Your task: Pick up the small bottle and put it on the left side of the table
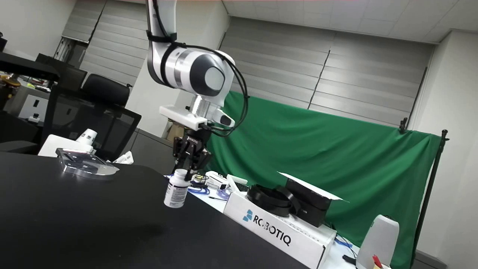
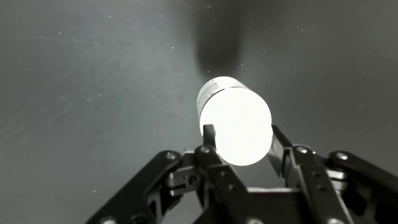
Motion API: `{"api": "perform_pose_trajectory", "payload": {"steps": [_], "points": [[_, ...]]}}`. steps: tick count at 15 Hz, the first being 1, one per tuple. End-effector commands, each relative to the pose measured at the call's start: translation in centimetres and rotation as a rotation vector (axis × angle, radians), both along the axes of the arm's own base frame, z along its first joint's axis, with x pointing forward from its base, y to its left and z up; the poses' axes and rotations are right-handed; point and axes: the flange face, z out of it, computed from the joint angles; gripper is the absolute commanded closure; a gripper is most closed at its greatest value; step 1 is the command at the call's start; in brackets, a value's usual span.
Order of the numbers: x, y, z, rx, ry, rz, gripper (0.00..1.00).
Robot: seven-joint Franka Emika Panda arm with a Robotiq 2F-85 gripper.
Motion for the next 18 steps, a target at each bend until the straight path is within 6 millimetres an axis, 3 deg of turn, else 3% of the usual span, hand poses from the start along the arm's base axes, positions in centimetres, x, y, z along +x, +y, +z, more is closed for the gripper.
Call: {"api": "perform_pose_trajectory", "payload": {"steps": [1,5,9,18], "points": [[1.0,4.6,0.1,0.005,-0.029,0.039,0.81],[0.6,9.9,-0.6,0.013,-0.022,0.125,0.81],[0.2,13.4,-2.1,-0.023,0.047,0.203,0.81],[-0.7,17.3,-6.1,-0.104,0.173,0.293,0.81]]}}
